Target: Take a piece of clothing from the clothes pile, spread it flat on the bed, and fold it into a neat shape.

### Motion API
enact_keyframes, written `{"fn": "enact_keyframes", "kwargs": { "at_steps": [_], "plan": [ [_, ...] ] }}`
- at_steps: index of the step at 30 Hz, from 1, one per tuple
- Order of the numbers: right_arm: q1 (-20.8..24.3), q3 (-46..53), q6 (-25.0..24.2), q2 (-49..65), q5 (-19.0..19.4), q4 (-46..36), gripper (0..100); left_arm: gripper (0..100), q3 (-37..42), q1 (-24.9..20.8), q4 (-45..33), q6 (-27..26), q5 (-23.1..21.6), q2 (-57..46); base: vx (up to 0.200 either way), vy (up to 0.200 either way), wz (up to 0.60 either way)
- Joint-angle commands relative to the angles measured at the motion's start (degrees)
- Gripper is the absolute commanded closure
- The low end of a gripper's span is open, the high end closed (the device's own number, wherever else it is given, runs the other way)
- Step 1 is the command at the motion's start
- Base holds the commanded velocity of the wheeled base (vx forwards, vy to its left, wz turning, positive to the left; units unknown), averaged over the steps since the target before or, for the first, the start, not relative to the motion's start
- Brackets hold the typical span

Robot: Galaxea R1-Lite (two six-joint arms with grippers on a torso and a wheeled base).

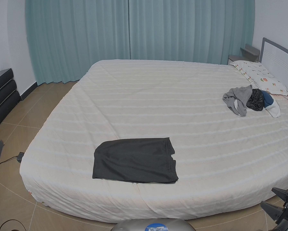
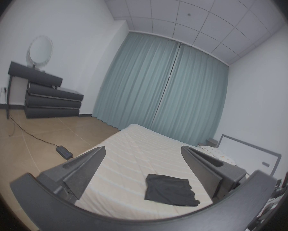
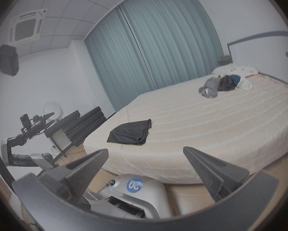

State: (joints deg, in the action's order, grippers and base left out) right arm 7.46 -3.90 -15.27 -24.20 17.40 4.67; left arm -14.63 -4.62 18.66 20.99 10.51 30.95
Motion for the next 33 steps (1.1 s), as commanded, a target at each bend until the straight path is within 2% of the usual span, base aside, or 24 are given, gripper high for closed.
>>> {"fn": "enact_keyframes", "kwargs": {
  "at_steps": [1,10,15,19,23,28,30,31,33],
  "plan": [
    [-2.10,-1.99,3.67,15.76,0.09,-6.16,0,0,0.92,0.31,-7.59,-4.21,3.99,-16.19,0.000,0.000,0.00],
    [-6.85,-0.93,9.83,23.14,0.27,-9.77,0,0,0.65,0.84,-15.59,-7.19,7.86,-22.16,0.000,0.000,0.00],
    [-7.37,0.65,15.27,24.20,0.18,-9.42,0,0,0.57,4.36,-16.99,-9.83,8.12,-24.18,0.000,0.000,0.00],
    [-7.37,1.18,17.82,24.20,-0.52,-8.36,0,0,0.74,6.82,-17.35,-11.50,8.12,-25.94,0.000,0.000,0.00],
    [-7.37,1.70,20.37,24.20,-3.95,-6.69,0,0,0.83,6.91,-17.26,-14.49,8.39,-26.91,0.000,0.000,0.00],
    [-7.37,3.73,20.46,24.20,-11.16,-1.42,0,0,2.94,6.03,-16.99,-18.09,8.39,-27.70,0.000,0.000,0.00],
    [-7.37,3.81,20.55,24.20,-12.91,-1.24,0,0,3.55,5.32,-17.17,-18.27,8.21,-28.93,0.000,0.000,0.00],
    [-7.37,3.81,20.46,24.20,-15.02,-1.77,0,0,5.31,4.62,-17.17,-19.15,7.86,-30.95,0.000,0.000,0.00],
    [-7.37,3.81,20.46,24.20,-15.37,-1.77,0,0,6.81,4.62,-16.73,-19.41,7.86,-30.95,0.000,0.000,0.00]
  ]
}}
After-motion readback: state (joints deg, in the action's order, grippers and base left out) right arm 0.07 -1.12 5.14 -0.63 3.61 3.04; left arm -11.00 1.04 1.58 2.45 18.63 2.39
